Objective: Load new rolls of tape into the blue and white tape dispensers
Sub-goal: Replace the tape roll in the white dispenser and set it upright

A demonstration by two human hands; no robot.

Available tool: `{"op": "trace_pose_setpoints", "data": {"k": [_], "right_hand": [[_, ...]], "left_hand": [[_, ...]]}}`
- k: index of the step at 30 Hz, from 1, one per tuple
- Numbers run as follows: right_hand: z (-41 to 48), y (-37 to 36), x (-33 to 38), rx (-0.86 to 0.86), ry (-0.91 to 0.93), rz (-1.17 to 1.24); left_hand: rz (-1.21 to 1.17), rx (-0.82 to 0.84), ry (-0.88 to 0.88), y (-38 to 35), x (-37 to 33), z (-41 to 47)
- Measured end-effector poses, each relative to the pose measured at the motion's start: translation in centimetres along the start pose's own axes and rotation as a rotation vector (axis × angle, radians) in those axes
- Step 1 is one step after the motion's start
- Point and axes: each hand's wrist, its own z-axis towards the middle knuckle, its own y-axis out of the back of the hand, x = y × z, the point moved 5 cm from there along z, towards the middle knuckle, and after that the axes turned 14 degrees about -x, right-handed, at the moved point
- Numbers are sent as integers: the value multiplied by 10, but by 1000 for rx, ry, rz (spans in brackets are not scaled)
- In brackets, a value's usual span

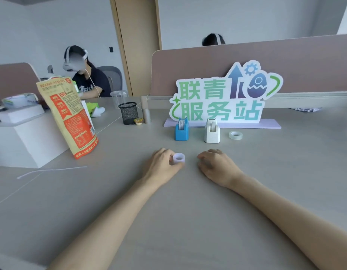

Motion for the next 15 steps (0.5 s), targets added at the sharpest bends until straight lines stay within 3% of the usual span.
{"op": "trace_pose_setpoints", "data": {"k": [5,15], "right_hand": [[17,-6,-5,-11,79,-99],[50,-28,-21,-97,125,-108]], "left_hand": [[206,-10,147,-15,36,53],[326,0,142,-64,68,156]]}}
